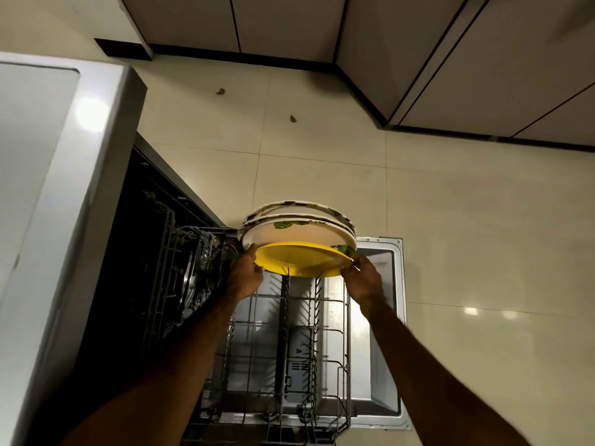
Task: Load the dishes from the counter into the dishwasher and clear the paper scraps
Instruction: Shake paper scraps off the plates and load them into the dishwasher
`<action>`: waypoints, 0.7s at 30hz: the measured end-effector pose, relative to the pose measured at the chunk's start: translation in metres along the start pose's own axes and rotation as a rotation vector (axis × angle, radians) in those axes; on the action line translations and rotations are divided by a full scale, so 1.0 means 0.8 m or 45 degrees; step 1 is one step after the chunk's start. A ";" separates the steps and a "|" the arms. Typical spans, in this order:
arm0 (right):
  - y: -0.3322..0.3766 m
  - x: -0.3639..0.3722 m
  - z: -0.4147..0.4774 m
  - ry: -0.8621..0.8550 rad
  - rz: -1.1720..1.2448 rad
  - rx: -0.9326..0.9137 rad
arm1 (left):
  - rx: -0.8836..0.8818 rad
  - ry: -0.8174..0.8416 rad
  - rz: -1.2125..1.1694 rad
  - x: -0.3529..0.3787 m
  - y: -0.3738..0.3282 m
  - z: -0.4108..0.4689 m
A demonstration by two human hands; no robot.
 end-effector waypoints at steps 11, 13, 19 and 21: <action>0.029 -0.030 -0.043 0.042 -0.083 -0.146 | 0.096 -0.058 0.260 -0.005 -0.046 -0.047; 0.041 -0.045 -0.059 0.065 -0.128 -0.210 | 0.144 -0.092 0.259 -0.010 -0.059 -0.064; 0.072 -0.090 -0.132 0.138 -0.203 -0.464 | 0.259 -0.124 0.405 -0.021 -0.103 -0.152; 0.078 -0.103 -0.161 0.170 -0.240 -0.563 | 0.297 -0.137 0.505 -0.024 -0.115 -0.187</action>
Point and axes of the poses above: each hand's wrist, its own z-axis towards the middle knuckle, its own x-axis out of the palm, y = z × x, the point moved 1 cm from there along z, towards the middle knuckle, and after that the axes turned 7 degrees about -z, right-handed, at the moved point
